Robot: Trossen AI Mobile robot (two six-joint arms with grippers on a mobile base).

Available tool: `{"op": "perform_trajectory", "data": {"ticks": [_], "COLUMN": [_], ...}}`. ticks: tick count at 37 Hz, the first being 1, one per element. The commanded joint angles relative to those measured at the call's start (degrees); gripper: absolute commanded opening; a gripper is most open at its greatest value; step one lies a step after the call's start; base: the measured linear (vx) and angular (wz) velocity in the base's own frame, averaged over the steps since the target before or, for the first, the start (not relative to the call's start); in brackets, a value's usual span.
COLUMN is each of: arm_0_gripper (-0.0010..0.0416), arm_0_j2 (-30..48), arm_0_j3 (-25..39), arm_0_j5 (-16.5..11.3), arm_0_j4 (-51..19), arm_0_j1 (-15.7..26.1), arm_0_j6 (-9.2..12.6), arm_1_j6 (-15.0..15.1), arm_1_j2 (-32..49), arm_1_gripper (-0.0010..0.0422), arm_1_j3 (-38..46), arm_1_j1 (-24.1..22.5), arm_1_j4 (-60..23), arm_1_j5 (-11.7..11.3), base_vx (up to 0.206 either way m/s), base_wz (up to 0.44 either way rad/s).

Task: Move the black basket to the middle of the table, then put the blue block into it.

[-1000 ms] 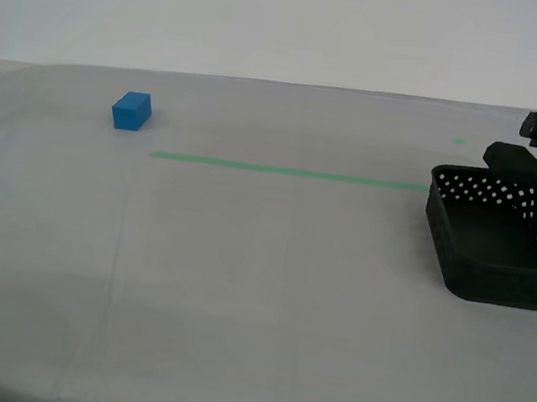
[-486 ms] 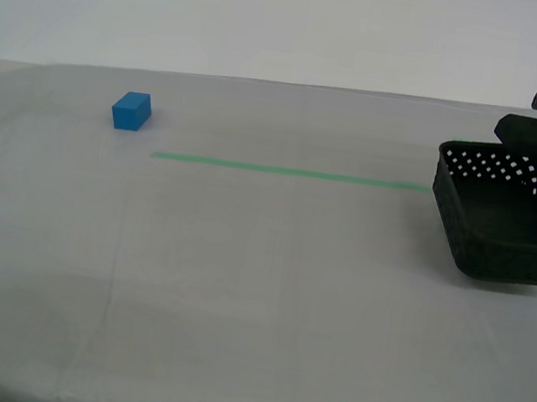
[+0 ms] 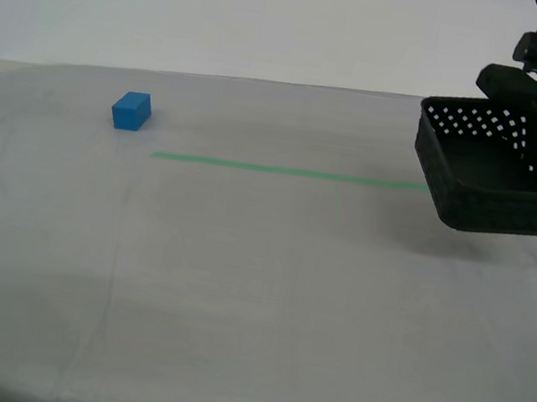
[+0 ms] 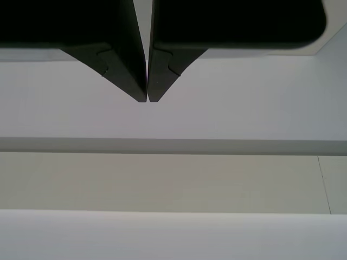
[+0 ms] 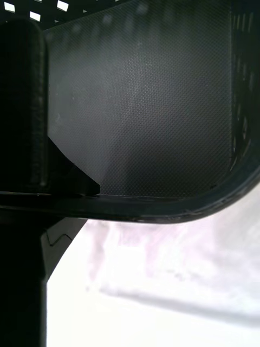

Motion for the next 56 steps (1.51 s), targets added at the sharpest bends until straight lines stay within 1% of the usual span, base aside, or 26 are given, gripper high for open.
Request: {"op": "perform_trajectory", "data": {"ticks": [1,5,10,17,19,26,32,37,40,42,44,46,50,52,56], "arm_0_gripper": [-0.0001,-0.0001,-0.0001,-0.0001,-0.0001,-0.0001,-0.0001,-0.0001,-0.0001,-0.0001,-0.0001,-0.0001,-0.0001,-0.0001,-0.0001], "arm_0_j2": [-0.04,-0.04,-0.04,0.66,0.66,0.66,0.66,1.29,2.89,4.98,7.1,9.07,12.74,14.45,17.75], "arm_0_j3": [1.9,4.04,6.51,10.84,12.11,15.96,18.45,20.46,23.56,26.56,29.97,33.22,38.84,41.2,45.68], "arm_0_j5": [-0.17,-0.15,-0.15,-0.17,-0.17,-0.37,-0.39,-0.46,-2.01,-3.43,-3.91,-4.0,-4.0,-4.0,-4.26], "arm_0_j4": [-0.63,-1.81,-1.77,-1.51,-1.42,-1.75,-1.68,-1.44,-4.13,-6.32,-8.5,-10.08,-12.22,-13.07,-15.78], "arm_0_j1": [2.25,4.92,7.74,11.02,11.85,13.05,13.53,13.53,13.53,13.53,13.73,14.12,14.99,15.47,16.5], "arm_0_j6": [1.62,2.71,4.87,6.91,8.02,10.01,12.41,13.49,14.1,14.08,13.88,13.35,13.4,13.73,15.23], "arm_1_j6": [0.07,0.09,0.09,0.07,0.07,0.07,0.07,0.07,0.07,0.07,0.07,0.07,0.07,0.07,0.07], "arm_1_j2": [-0.02,-0.02,-0.02,-0.02,-0.02,-0.02,-0.02,-0.02,-0.02,-0.02,-0.02,-0.02,-0.02,-0.02,-0.02], "arm_1_gripper": [0.0,0.0,0.0,0.0,0.0,0.0,0.0,0.0,0.0,0.0,0.0,0.0,0.0,0.0,0.0], "arm_1_j3": [0.04,0.04,0.04,0.04,0.04,0.04,0.04,0.04,0.04,0.07,0.11,0.07,0.07,0.04,0.04], "arm_1_j1": [0.0,0.0,0.0,0.0,-0.02,0.0,-0.02,-0.02,-0.02,-0.02,0.0,-0.02,-0.02,-0.02,0.0], "arm_1_j4": [0.33,0.33,0.33,0.31,0.31,0.33,0.33,0.33,0.31,0.33,0.33,0.33,0.33,0.33,0.33], "arm_1_j5": [-0.02,-0.04,-0.04,-0.02,-0.02,-0.04,-0.02,-0.02,-0.04,-0.02,-0.04,-0.04,-0.04,-0.04,-0.04], "base_vx": [0.0,0.0,0.0,0.0,0.0,0.0,0.0,0.0,0.0,0.0,0.0,0.0,0.0,0.0,0.0], "base_wz": [0.0,0.0,0.0,0.0,0.0,0.0,0.0,0.0,0.0,0.0,0.0,0.0,0.0,0.0,0.0]}}
